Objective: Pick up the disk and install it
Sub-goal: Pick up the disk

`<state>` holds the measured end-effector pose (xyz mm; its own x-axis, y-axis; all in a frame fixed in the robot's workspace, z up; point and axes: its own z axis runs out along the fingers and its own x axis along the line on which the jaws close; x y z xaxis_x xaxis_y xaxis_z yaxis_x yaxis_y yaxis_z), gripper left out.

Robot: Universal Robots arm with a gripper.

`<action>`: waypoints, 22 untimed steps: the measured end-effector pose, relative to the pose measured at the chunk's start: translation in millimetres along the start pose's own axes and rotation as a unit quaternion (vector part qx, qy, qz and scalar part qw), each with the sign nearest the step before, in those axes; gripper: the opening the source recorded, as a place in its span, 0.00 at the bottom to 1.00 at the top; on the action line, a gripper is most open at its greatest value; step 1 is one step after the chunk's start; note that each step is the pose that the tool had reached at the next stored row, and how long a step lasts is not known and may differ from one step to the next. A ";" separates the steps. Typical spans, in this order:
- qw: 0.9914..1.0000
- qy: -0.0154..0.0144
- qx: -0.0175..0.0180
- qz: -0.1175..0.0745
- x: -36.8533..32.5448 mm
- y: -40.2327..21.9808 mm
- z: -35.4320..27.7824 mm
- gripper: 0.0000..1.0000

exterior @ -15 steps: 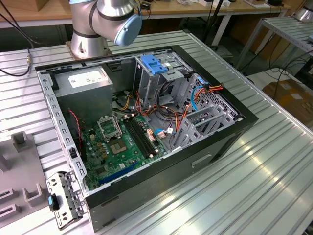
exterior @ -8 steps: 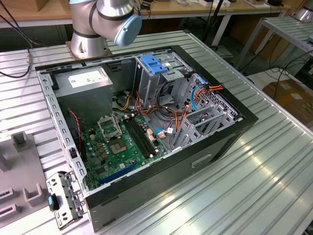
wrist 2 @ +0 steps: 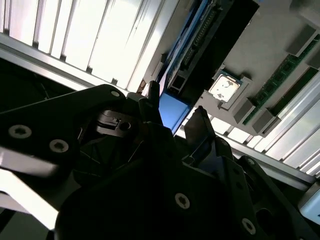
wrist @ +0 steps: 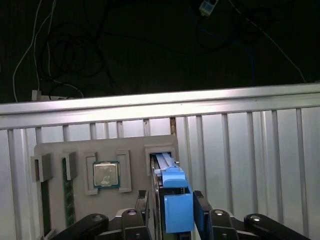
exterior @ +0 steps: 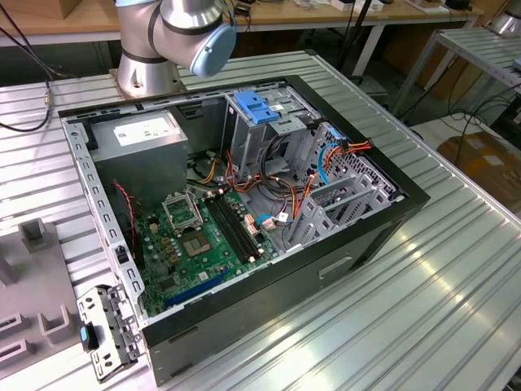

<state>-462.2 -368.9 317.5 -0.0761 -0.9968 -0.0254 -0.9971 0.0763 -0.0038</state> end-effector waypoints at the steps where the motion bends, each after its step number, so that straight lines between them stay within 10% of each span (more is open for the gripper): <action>1: 1.000 0.000 0.000 0.000 0.0 0.0 0.0 0.48; 22: 1.000 0.000 -0.003 0.000 -2.6 2.5 17.5 0.48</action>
<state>-464.4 -365.7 300.0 -0.0763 -0.9968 -0.0249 -0.9971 0.0763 0.0030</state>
